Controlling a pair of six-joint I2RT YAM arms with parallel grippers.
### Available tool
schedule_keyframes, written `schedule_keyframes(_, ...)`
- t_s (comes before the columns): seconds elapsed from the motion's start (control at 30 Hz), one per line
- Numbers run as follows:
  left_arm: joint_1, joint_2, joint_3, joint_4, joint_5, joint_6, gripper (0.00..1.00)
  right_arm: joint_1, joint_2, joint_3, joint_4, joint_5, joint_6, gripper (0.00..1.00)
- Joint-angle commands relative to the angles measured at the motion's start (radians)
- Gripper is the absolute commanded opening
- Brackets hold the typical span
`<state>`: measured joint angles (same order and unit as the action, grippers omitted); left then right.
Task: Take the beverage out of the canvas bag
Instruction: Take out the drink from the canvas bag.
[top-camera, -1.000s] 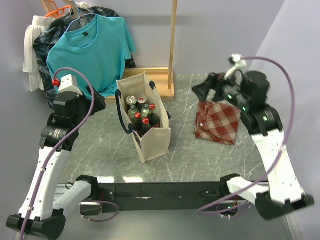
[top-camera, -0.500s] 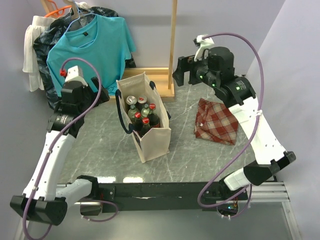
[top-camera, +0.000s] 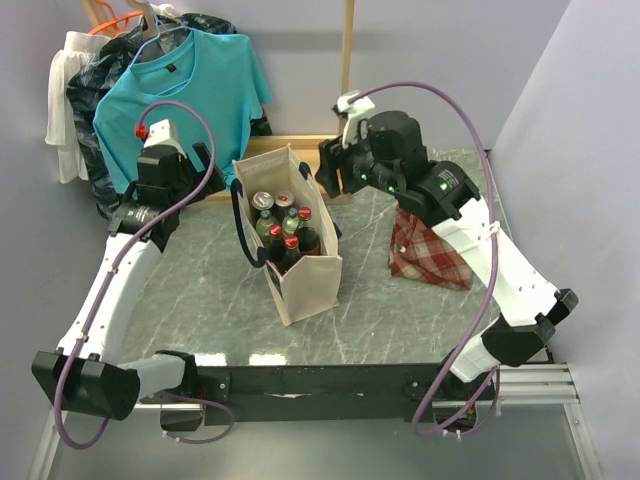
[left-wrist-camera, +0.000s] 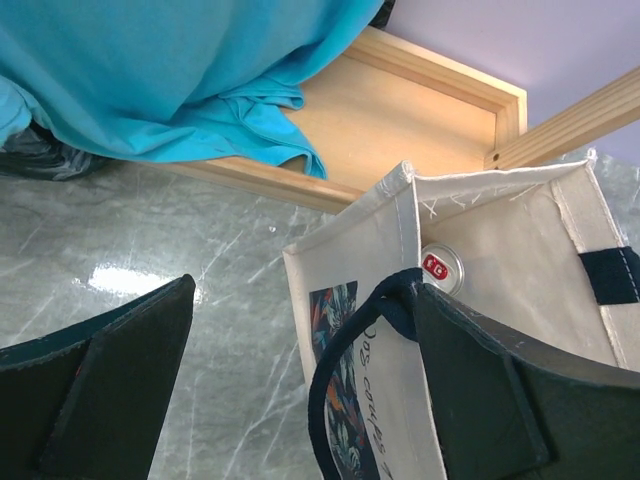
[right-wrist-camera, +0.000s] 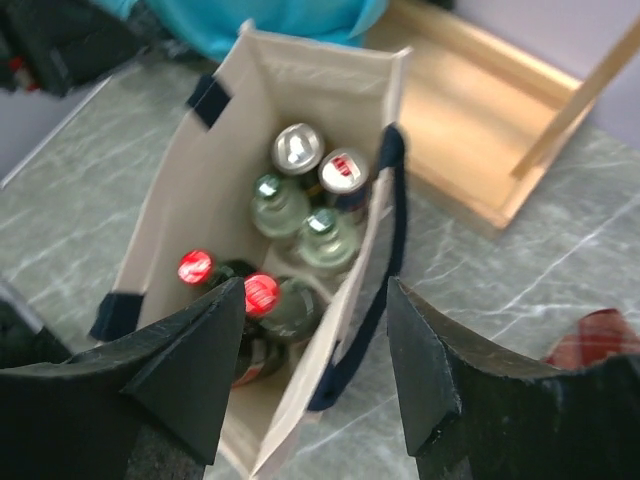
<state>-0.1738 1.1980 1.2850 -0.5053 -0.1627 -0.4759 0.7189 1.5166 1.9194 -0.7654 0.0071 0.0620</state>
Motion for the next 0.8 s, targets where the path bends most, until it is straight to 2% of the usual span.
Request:
schedule_keyframes(0.0, -0.001, -0.063, -0.006, 0.024, 0.014, 0.040, 0.96, 0.060, -0.029, 0.052, -0.066, 0.043, 0.016, 0.65)
schedule_keyframes(0.17, -0.001, -0.077, 0.019, 0.008, 0.022, 0.065, 0.96, 0.122, -0.006, 0.032, -0.109, 0.123, 0.079, 0.75)
schedule_keyframes(0.3, -0.001, -0.075, 0.042, -0.006, 0.029, 0.074, 0.96, 0.143, -0.019, -0.045, -0.075, 0.133, 0.104, 0.76)
schedule_keyframes(0.77, -0.001, -0.071, 0.022, 0.007, 0.071, 0.043, 0.96, 0.188, 0.033, -0.105, -0.071, 0.113, 0.125, 0.76)
